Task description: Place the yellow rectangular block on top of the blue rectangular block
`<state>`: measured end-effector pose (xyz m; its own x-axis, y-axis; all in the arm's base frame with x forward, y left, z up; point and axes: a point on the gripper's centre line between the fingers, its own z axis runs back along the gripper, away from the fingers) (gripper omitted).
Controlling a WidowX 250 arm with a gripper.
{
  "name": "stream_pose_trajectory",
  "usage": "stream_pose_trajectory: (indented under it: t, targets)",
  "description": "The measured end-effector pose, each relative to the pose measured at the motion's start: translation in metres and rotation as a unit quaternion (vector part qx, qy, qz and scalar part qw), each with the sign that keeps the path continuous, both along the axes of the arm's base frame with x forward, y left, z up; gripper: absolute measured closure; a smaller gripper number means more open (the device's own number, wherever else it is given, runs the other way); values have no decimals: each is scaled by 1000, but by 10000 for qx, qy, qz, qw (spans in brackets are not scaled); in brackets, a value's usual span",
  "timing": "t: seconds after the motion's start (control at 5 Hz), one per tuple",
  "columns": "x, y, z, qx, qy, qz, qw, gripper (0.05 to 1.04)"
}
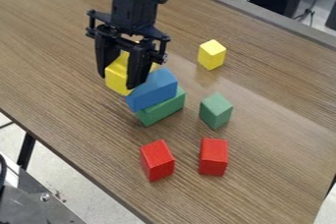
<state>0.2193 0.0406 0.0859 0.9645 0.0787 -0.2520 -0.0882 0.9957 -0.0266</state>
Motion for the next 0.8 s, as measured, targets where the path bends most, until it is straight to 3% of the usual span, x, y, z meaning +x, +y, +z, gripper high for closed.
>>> stream_pose_trajectory:
  t: [0.4,0.6,0.8]
  targets:
    - [0,-6,4,-105,-65,83,9999,504]
    - [1,-7,12,-91,-226,81,9997,504]
    - [1,-10,12,-59,-218,79,9997,504]
